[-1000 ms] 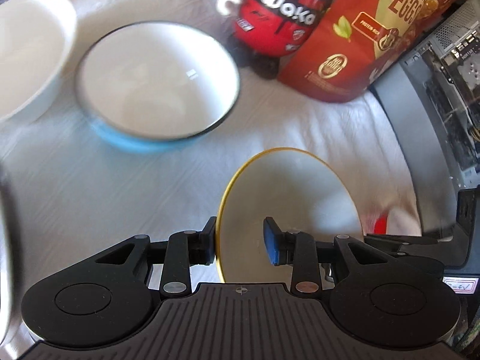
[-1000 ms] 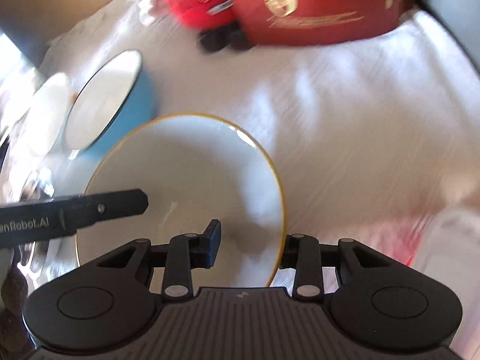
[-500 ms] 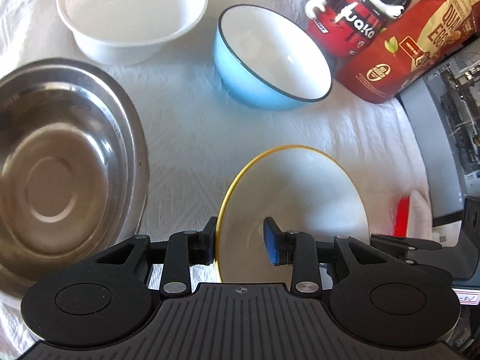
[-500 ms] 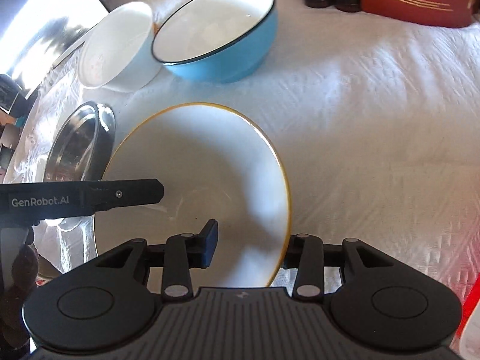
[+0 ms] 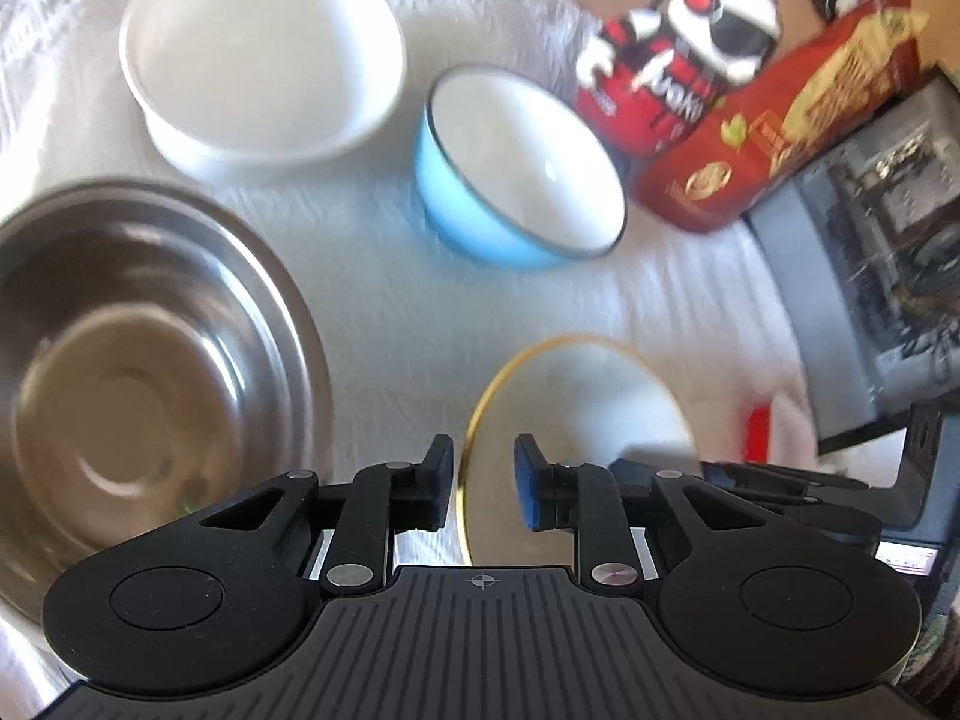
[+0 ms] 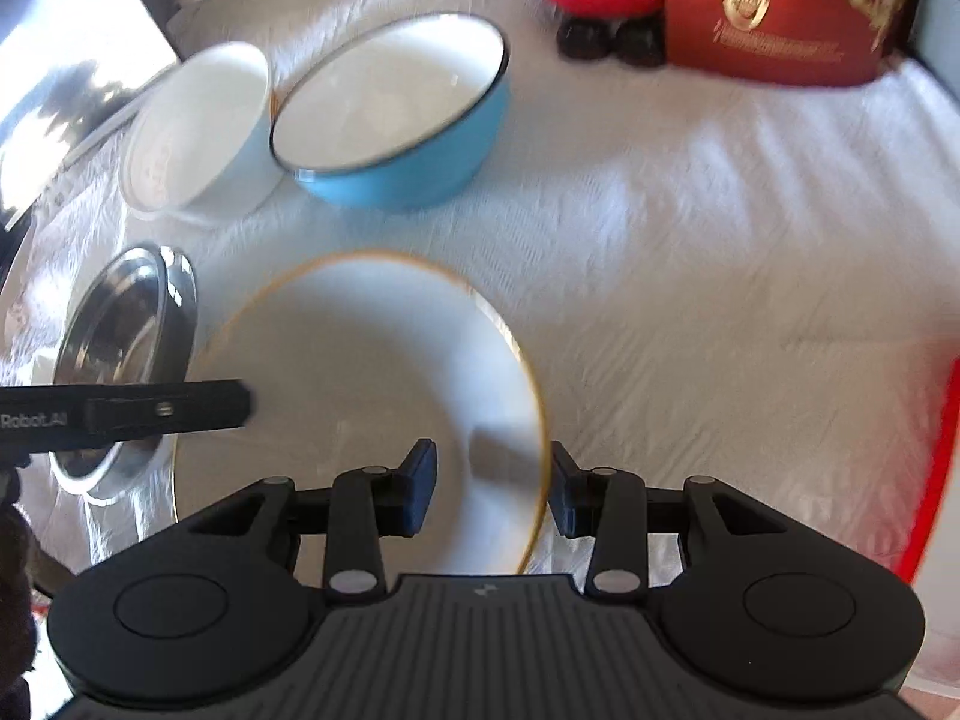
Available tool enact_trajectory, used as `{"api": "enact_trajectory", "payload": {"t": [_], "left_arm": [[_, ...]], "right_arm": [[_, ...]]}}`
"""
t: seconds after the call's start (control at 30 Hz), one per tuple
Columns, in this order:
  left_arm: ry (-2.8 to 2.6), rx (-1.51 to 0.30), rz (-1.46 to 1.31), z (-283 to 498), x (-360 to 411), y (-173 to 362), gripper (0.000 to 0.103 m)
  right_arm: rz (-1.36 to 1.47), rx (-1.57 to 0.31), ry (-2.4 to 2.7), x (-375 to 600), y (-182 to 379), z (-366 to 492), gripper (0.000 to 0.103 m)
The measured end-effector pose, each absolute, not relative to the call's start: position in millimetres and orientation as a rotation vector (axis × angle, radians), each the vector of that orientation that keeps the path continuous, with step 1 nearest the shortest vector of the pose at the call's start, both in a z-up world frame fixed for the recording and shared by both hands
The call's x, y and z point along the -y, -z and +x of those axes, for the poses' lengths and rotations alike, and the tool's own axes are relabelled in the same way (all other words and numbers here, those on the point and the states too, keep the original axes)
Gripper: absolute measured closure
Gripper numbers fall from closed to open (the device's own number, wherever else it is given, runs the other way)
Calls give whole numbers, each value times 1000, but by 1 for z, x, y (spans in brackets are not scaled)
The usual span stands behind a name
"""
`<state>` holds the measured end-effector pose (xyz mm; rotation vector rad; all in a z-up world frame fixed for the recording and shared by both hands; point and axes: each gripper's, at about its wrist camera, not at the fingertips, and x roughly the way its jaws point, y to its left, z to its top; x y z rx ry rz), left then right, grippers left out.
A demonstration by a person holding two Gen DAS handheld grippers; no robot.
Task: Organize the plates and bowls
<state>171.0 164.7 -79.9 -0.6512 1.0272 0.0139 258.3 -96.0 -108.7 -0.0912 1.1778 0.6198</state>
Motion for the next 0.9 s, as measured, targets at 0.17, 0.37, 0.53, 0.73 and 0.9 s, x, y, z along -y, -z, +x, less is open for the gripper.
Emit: {"api": "enact_trajectory", "payload": {"t": [0.17, 0.37, 0.53, 0.73, 0.9], "left_arm": [[-37, -933, -713, 196, -194, 55, 77], [-188, -932, -707, 250, -206, 53, 77], [-244, -943, -651, 274, -202, 60, 77], [-300, -996, -621, 298, -201, 75, 77], [-306, -1015, -596, 305, -195, 82, 74]], "right_arm": [[-69, -1086, -578, 99, 61, 276, 64], [-67, -1068, -593, 75, 32, 328, 63], [-46, -1096, -596, 49, 58, 374, 63], [-72, -1158, -624, 26, 93, 409, 63], [-64, -1250, -705, 8, 120, 421, 67]]}}
